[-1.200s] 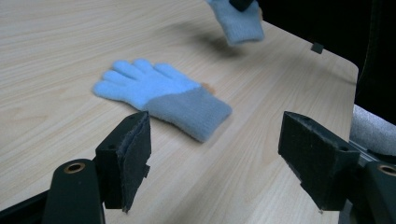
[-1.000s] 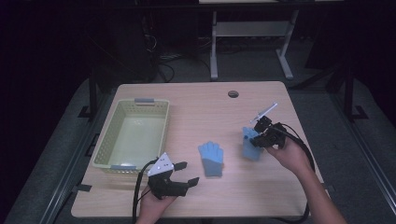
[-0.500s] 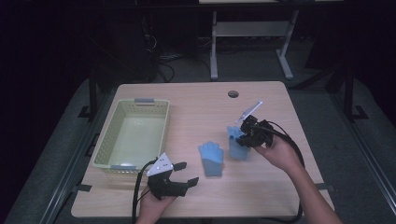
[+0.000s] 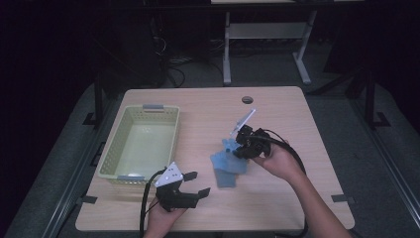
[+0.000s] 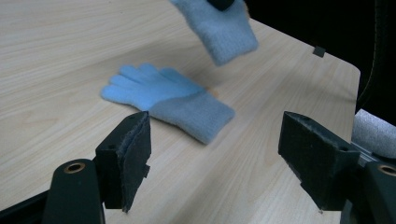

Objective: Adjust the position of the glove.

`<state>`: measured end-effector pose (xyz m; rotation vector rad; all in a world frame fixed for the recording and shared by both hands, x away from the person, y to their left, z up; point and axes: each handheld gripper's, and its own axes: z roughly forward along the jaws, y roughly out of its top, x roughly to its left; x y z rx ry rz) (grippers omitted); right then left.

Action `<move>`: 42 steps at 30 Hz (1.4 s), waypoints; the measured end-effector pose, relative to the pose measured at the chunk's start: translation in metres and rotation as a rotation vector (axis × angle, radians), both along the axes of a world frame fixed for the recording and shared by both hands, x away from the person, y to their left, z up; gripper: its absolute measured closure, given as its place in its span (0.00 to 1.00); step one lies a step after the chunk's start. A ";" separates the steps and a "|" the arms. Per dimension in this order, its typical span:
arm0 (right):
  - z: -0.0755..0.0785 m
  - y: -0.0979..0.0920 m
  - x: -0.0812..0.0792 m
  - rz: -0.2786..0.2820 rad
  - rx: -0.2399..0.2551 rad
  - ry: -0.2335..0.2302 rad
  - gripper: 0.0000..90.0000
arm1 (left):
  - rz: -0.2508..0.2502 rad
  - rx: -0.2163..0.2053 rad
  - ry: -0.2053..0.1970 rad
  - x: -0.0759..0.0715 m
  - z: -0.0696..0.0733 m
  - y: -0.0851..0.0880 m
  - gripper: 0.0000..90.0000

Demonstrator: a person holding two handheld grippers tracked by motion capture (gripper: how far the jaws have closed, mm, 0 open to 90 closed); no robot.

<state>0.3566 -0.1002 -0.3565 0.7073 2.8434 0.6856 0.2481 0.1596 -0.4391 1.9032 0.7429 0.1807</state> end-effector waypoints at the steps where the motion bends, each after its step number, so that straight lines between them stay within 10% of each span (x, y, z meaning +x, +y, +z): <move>1: -0.002 0.004 0.001 0.008 -0.008 0.001 0.92 | 0.000 -0.001 0.000 -0.001 0.001 0.000 0.28; 42: -0.056 0.041 0.015 0.101 -0.079 0.155 0.88 | 0.034 -0.027 0.011 0.004 0.002 0.008 0.28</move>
